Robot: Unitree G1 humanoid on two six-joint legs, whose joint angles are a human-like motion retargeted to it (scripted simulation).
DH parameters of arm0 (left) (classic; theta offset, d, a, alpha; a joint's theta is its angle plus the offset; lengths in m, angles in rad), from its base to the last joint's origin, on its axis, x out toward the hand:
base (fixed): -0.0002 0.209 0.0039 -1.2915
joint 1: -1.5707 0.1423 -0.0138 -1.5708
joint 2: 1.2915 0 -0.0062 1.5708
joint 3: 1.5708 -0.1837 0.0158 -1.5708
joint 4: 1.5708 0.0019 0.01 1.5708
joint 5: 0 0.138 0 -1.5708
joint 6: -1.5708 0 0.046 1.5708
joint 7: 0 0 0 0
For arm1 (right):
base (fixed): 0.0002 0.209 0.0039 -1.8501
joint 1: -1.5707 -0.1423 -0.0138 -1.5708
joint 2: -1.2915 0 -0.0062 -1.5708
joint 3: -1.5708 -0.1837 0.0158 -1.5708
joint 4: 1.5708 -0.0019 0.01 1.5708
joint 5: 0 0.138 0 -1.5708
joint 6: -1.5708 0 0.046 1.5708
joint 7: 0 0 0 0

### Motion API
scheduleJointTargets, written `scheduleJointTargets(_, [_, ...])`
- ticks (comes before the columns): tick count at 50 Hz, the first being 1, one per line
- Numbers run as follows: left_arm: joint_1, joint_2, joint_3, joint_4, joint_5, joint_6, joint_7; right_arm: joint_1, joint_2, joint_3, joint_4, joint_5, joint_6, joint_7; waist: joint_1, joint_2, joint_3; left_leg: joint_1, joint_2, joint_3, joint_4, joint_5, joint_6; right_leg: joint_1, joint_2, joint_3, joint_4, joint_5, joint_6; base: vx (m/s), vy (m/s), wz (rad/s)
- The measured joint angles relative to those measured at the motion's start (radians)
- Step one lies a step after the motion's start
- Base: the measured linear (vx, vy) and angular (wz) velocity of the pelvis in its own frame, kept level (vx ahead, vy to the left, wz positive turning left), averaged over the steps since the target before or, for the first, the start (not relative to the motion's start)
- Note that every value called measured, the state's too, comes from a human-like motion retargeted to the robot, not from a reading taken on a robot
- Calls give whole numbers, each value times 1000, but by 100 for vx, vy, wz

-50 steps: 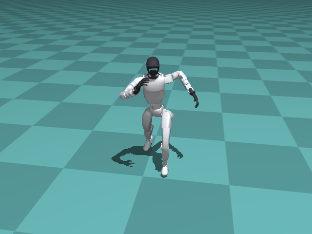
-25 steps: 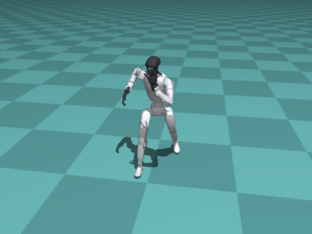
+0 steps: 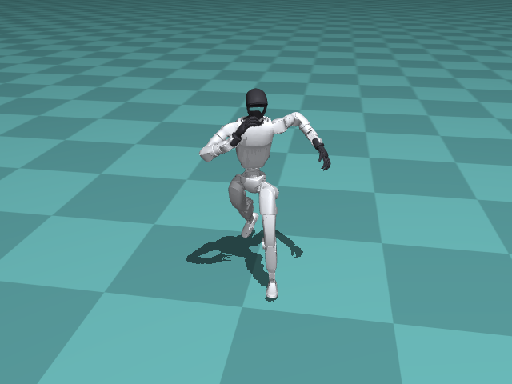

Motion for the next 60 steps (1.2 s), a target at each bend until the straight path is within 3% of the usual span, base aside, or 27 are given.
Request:
scheduleJointTargets(3, [-97, -13, -120, -36, 55, 7, -40, 188, 70, -49, -61, 81, -31, 64, -84, 137, 51, 163, 72, -84, -104, -20, -79, 70, 114, 23, 444, -126, -42, 170, 67, 94])
scheduleJointTargets(5, [-314, -22, -285, -29, 65, 23, 32, 301, 138, -54, 5, 152, -1, 157, -143, 18, 77, 104, -26, -129, 28, -45, 77, -212, -6, 5, 1063, -228, 7, 150, 49, 85])
scheduleJointTargets(7, [-613, -64, -474, -22, 40, 40, 100, 464, 217, -15, 186, 222, 38, 207, -251, -66, 118, 46, -114, -184, 269, -214, 208, -377, -102, -7, 1422, -303, -33, 142, 40, 143])
scheduleJointTargets(8, [-803, -91, -583, -14, 27, 48, 132, 551, 252, 8, 318, 264, 66, 220, -306, -92, 127, 29, -144, -207, 359, -288, 244, -460, -118, -5, 1553, -343, -53, 143, 32, 177])
scheduleJointTargets(10, [-1249, -209, -834, 75, 375, -19, 135, 779, 327, -22, 570, 493, 55, 341, -424, -92, 116, 40, -158, -262, 438, -379, 228, -621, -84, -34, 1707, -402, -123, 145, 22, 189])
scheduleJointTargets(13, [-1760, -418, -1011, 43, 445, 11, 259, 1060, 263, -30, 741, 807, 117, 482, -624, 5, 91, 164, -121, -340, 358, -359, 139, -818, -36, -134, 1659, -458, -145, 151, 4, 180])
scheduleJointTargets(15, [-1998, -459, -1034, -23, 448, 16, 362, 1220, 135, -73, 716, 866, 123, 546, -774, 67, 63, 271, -89, -398, 208, -256, 87, -939, -35, -210, 1494, -470, -149, 154, -19, 157])
scheduleJointTargets(18, [-2171, -361, -990, -127, 358, -12, 456, 1443, -45, -250, 668, 787, 147, 647, -987, 157, 16, 403, -23, -482, 12, 60, 0, -1002, -16, -307, 1031, -444, -147, 160, -41, 122])
scheduleJointTargets(20, [-2271, -231, -943, -151, -21, -158, 485, 1604, -165, -383, 639, 798, 121, 622, -1074, 209, 2, 488, 4, -521, -95, 284, -28, -956, 17, -351, 580, -359, -46, 164, -55, 98])
scheduleJointTargets(23, [-2264, -137, -908, -200, -106, -243, 532, 1750, -191, -530, 661, 597, 125, 645, -1195, 188, 32, 639, 8, -503, -144, 380, -80, -853, -32, -350, 66, -292, 85, 168, -67, 130])
scheduleJointTargets(26, [-2095, -123, -845, -245, -215, -224, 435, 1790, -142, -565, 675, 436, 133, 633, -1194, 148, 87, 713, 37, -464, 43, 300, -59, -810, -109, -347, -33, -374, 121, 160, -85, 67])
scheduleJointTargets(28, [-1875, -152, -762, -230, -219, -167, 336, 1725, -87, -513, 714, 441, 130, 578, -1151, 149, 133, 670, 23, -483, 350, 220, -11, -753, -164, -361, 18, -298, 121, 155, -67, 7])
scheduleJointTargets(30, [-1594, -211, -704, -140, -175, -108, 315, 1573, -43, -415, 774, 472, 114, 435, -1079, 193, 191, 583, 39, -487, 699, 146, 42, -753, -154, -327, 203, -285, 69, 147, -57, -70])
scheduleJointTargets(33, [-1176, -383, -677, 159, -224, -24, 400, 1111, 35, -214, 883, 358, 112, 60, -943, 256, 258, 442, 76, -440, 1090, 21, 115, -813, -80, -241, 586, -543, -46, 138, -50, -158])
scheduleJointTargets(35, [-946, -487, -626, 333, -282, 20, 414, 764, 178, -132, 879, 273, 134, -54, -824, 216, 231, 312, 29, -349, 1233, -70, 193, -849, -66, -158, 711, -614, -95, 132, -32, -167])
scheduleJointTargets(36, [-849, -500, -608, 366, -272, 17, 387, 622, 256, -111, 838, 288, 123, -33, -779, 197, 209, 232, -5, -330, 1245, -109, 211, -784, -58, -168, 645, -619, -100, 130, -19, -98])
scheduleJointTargets(40, [-485, -464, -518, 311, -358, 25, 286, 231, 398, 28, 575, 335, 99, 56, -476, 101, 96, -24, -164, -182, 1010, -145, 237, -644, -55, -92, 490, -488, -117, 130, -1, -91])
scheduleJointTargets(43, [-282, -356, -451, 250, -380, 49, 212, 111, 359, 117, 337, 386, 63, 114, -302, 50, 30, -60, -196, -37, 535, -33, 226, -553, -53, -30, 447, -300, -67, 137, 18, -29])
scheduleJointTargets(45, [-195, -297, -401, 248, -351, 70, 169, 34, 290, 114, 234, 141, 88, 128, -244, 58, 14, -8, -193, 59, 142, 57, 182, -484, 3, 21, 457, -218, -28, 140, 19, 10])
scheduleJointTargets(46, [-162, -276, -382, 262, -350, 85, 139, 57, 314, 136, 167, 332, 43, 174, -231, 88, 9, 28, -179, 96, -24, 92, 142, -446, 46, 37, 496, -220, -27, 141, 17, 12])
scheduleJointTargets(48, [-110, -245, -343, 297, -319, 116, 84, 98, 328, 164, 78, 480, 6, 239, -216, 154, 13, 69, -136, 146, -245, 160, 64, -383, 115, 39, 610, -247, -52, 141, 16, 19])
scheduleJointTargets(50, [-78, -234, -316, 339, -289, 146, 55, 146, 319, 188, 36, 494, 14, 278, -225, 201, 22, 68, -98, 154, -304, 238, 43, -369, 122, 4, 795, -308, -110, 133, 15, 43])
scheduleJointTargets(52, [-121, -237, -334, 393, -351, 148, 110, 182, 327, 204, 57, 486, 43, 308, -265, 173, 45, 4, -115, 118, -160, 206, 141, -421, 34, -31, 1017, -399, -158, 117, 11, 103])
scheduleJointTargets(53, [-197, -255, -366, 439, -488, 135, 204, 195, 345, 212, 95, 474, 61, 303, -295, 128, 67, -58, -143, 88, -1, 115, 226, -459, -36, -38, 1124, -458, -170, 105, 5, 165])
scheduleJointTargets(55, [-360, -198, -464, 588, -373, 126, 266, 229, 373, 220, 227, 421, 74, 289, -355, 56, 124, -177, -178, 31, 354, -69, 316, -515, -130, -29, 1285, -572, -165, 94, -4, 207])
scheduleJointTargets(58, [-839, -237, -661, 871, -188, 120, 438, 309, 396, 215, 518, 270, 90, 236, -402, 75, 197, -215, -207, -38, 571, -152, 270, -623, -108, 11, 1372, -617, -133, 72, -5, 235])
scheduleJointTargets(60, [-1008, -304, -717, 751, -234, 73, 440, 379, 358, 177, 548, 297, 67, 234, -468, 100, 214, -202, -270, -119, 567, -157, 251, -694, -65, 32, 1317, -652, -109, 55, -1, 287])
